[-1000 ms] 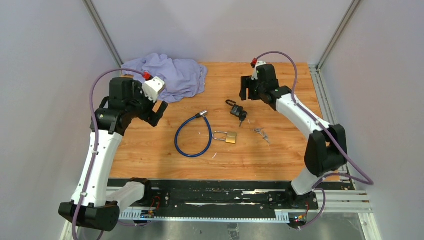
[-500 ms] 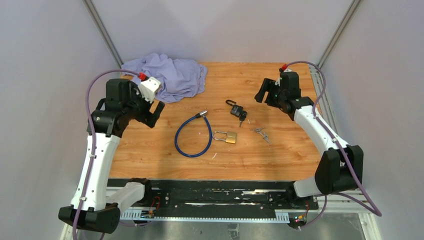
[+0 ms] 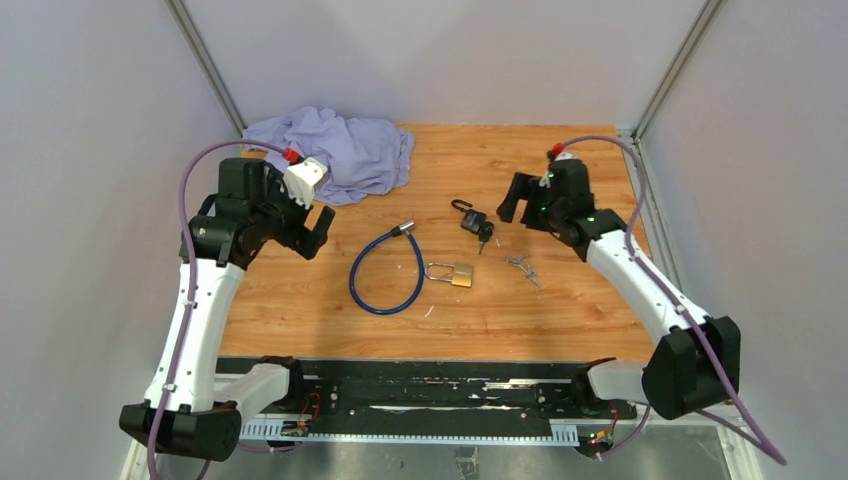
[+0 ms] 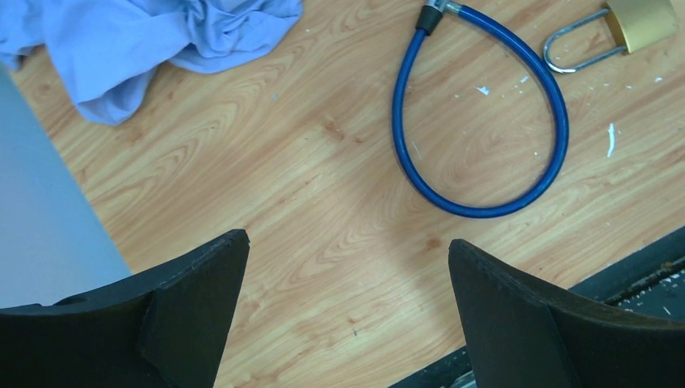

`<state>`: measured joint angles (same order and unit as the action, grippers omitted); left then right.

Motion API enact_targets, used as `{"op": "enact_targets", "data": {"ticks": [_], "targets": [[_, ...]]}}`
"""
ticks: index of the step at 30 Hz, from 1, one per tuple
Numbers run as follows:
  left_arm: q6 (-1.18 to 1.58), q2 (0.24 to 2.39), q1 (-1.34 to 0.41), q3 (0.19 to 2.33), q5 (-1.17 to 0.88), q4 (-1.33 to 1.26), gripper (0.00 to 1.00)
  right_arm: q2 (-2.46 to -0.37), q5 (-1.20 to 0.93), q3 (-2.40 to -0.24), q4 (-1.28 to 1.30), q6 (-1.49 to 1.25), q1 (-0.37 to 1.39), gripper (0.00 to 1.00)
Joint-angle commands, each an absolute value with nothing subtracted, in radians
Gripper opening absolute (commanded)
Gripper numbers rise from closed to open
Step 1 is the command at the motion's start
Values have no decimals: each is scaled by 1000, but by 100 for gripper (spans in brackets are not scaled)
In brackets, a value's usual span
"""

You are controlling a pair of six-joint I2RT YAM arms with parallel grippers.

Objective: Unlock with the key

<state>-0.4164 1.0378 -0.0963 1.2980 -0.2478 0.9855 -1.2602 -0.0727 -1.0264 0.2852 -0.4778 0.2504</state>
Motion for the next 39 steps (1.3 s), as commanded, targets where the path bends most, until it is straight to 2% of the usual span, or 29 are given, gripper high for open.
{"op": "enact_targets", "data": {"ticks": [1,6,9,13,21,26,39], "targets": [[-437,1064,-87,1290,-333,993,98,-1322,28,-1039,415,-378,436,90],[-458,1076,-88,1261,-380,994,98,-1369,92,-995,407,-376,555,88],[-466,1082,-88,1249,-392,994,98,-1396,166,-978,425,-408,552,88],[-472,1098,-88,1245,-408,994,98,-1444,238,-1002,489,-422,505,79],[-457,1135,-88,1278,-435,994,98,-1520,164,-988,473,-398,378,70],[-458,1133,-89,1278,-435,994,98,-1587,130,-1005,448,-384,371,65],[-460,1137,-89,1300,-462,1014,98,-1628,129,-921,404,-416,325,65]]}}
